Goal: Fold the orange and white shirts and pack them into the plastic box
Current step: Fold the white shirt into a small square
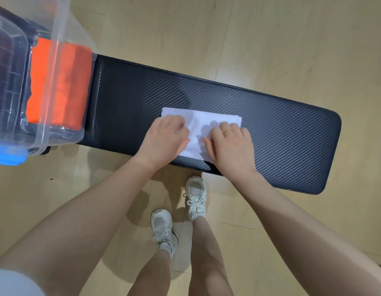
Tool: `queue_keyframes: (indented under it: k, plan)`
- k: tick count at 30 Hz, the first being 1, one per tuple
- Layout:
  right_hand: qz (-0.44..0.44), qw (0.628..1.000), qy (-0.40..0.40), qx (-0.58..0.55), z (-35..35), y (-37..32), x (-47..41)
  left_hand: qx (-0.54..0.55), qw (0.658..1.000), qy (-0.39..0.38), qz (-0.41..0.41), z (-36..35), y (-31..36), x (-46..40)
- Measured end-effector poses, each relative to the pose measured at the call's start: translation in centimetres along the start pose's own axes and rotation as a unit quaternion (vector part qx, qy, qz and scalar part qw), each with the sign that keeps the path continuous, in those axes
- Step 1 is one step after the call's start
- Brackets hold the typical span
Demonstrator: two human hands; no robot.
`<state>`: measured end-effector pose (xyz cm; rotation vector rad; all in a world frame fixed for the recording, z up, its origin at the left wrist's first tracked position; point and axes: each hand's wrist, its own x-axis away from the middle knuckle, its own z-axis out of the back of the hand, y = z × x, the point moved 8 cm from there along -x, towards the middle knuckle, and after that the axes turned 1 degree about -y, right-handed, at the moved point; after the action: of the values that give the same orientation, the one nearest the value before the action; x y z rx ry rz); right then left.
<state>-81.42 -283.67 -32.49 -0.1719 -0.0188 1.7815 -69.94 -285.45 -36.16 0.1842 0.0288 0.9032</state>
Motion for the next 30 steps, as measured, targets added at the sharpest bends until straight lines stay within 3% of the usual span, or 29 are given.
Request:
queue_keyframes:
  k: [2, 4, 7, 10, 16, 20, 22, 24, 26, 28, 30]
  plan:
    - [0.019, 0.997, -0.001, -0.074, -1.1, -1.2, -1.2, -0.041, 0.998, -0.031, 0.025, -1.2, -0.7, -0.6]
    - [0.039, 0.990, -0.065, -0.119, -4.0, -2.2, -1.3, -0.071, 0.995, -0.060, 0.034, -2.4, -1.0, -0.7]
    - [0.023, 0.986, -0.154, -0.058, -7.4, -1.6, -0.2, -0.040, 0.991, -0.095, 0.083, -4.0, -2.3, 0.4]
    - [0.026, 0.984, -0.176, -0.012, -8.7, 0.3, 1.2, 0.037, 0.980, -0.145, 0.133, -5.3, -3.4, 1.8]
    - [-0.070, 0.965, -0.253, -0.012, -8.4, 5.5, 4.0, 0.008, 0.966, -0.205, 0.155, -5.0, -3.2, 1.7]
    - [-0.104, 0.940, -0.321, -0.041, -7.6, 7.6, 5.0, 0.019, 0.956, -0.208, 0.208, -4.0, -2.7, 1.6]
    - [-0.137, 0.934, -0.307, -0.120, -6.5, 7.3, 4.0, 0.075, 0.945, -0.172, 0.267, -3.0, -2.6, 1.7]
    - [-0.232, 0.914, -0.230, -0.240, -5.6, 7.3, 2.7, 0.201, 0.901, -0.121, 0.364, -2.5, -2.8, 2.4]
    - [-0.354, 0.864, -0.170, -0.316, -5.7, 7.8, 2.3, 0.304, 0.850, -0.077, 0.424, -2.6, -2.8, 3.2]
    - [-0.439, 0.820, -0.160, -0.331, -6.5, 7.6, 2.8, 0.345, 0.816, -0.045, 0.462, -2.9, -3.1, 3.8]
    - [-0.501, 0.770, -0.168, -0.358, -7.4, 6.7, 4.0, 0.397, 0.761, -0.025, 0.512, -3.2, -3.6, 4.2]
